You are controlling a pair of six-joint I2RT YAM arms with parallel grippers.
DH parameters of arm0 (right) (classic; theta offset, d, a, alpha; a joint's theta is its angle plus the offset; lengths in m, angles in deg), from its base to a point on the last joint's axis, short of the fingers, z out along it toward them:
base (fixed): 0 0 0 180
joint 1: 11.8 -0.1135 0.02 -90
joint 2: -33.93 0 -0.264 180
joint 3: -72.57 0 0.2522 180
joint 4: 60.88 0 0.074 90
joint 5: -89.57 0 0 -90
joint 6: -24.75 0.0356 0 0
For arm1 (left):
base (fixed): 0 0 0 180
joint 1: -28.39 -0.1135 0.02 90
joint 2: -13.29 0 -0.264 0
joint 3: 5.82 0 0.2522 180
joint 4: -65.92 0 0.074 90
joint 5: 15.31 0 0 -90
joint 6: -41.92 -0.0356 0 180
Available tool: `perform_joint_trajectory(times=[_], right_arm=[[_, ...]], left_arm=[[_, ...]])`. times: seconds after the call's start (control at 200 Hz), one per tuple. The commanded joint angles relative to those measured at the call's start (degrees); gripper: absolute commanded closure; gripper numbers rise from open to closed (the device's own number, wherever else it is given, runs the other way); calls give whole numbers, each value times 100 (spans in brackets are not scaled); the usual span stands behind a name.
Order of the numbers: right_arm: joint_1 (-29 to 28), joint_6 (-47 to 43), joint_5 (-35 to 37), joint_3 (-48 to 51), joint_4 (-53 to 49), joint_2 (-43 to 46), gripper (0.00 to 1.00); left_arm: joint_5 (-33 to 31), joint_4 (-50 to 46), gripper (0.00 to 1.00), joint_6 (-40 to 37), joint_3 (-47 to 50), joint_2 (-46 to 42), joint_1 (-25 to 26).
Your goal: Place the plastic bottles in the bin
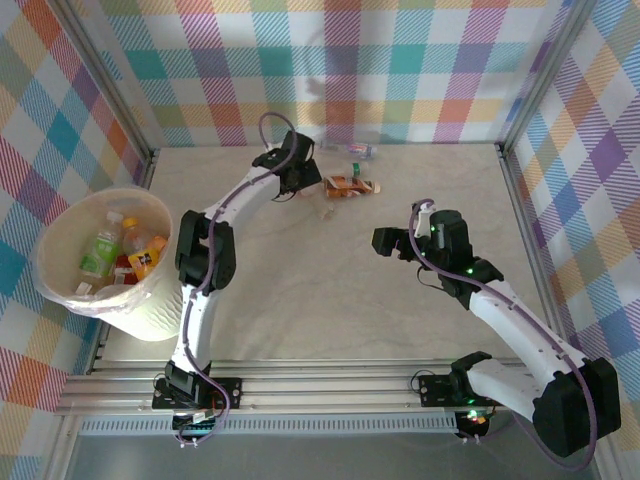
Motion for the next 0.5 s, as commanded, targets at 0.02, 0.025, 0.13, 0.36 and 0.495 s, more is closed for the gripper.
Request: perform_joint_trajectory(times=[0.02,0.025,0.13,0.36,0.495], right_arm=[[11,29,-3,-256,-64,-38,0],[12,29,-7,-257,-73,-38,0],[9,48,-18,-276,-78,-84,0],[13,76,-34,-276,-104,-92,0],[13,65,-53,-259,-143,-70,0]], left_arm=[[709,249,5,281,-460,476,-191],[716,248,5,282,-473,493,-192],[929,255,6,271,-845,845,-252],[916,-137,11,325,-1768,1613,-313],[1035,-172,13,509,-1803,1818,-385]])
